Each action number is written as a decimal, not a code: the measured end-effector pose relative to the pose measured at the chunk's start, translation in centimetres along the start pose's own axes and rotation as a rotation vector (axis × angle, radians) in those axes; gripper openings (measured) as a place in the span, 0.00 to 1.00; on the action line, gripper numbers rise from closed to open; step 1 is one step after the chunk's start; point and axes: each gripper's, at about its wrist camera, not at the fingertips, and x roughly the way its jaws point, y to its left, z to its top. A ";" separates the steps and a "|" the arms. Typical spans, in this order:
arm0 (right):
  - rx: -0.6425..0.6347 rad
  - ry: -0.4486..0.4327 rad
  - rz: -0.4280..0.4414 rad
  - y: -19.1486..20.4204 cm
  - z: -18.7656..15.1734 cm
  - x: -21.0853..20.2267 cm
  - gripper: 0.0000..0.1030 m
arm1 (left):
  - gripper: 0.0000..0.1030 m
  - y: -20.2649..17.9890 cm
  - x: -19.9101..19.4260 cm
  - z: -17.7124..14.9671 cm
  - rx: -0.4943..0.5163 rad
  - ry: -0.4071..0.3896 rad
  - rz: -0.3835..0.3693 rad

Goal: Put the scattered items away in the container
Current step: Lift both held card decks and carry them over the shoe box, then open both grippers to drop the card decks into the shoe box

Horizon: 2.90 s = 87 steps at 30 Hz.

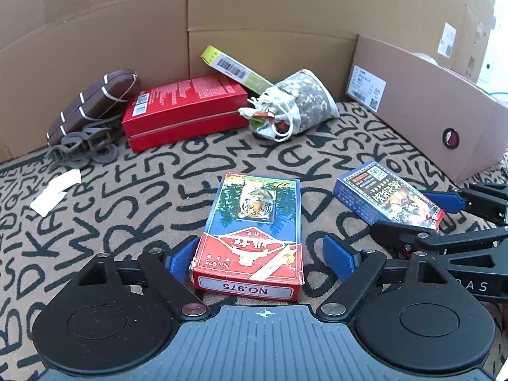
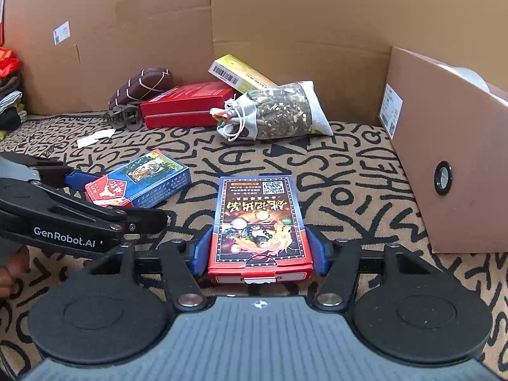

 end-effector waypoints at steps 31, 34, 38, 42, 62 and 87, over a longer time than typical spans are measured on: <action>0.071 -0.149 0.019 -3.9 2.4 -7.8 0.62 | 0.59 -8.4 -5.5 5.7 0.080 -0.203 -0.239; 0.036 -0.195 -0.012 -4.6 3.5 -9.0 0.62 | 0.59 -10.3 -6.3 7.4 0.113 -0.256 -0.283; -0.009 -0.249 -0.081 -5.6 5.1 -10.2 0.63 | 0.59 -13.1 -7.2 10.0 0.170 -0.342 -0.322; -0.006 -0.294 -0.173 -7.8 6.4 -11.2 0.63 | 0.59 -15.6 -7.2 12.4 0.203 -0.392 -0.362; 0.127 -0.222 -0.488 -20.9 8.6 -5.4 0.63 | 0.77 -25.3 4.7 21.2 0.198 -0.248 -0.421; 0.028 -0.252 -0.599 -18.5 7.0 -6.9 0.98 | 1.00 -22.9 5.4 19.8 0.094 -0.221 -0.300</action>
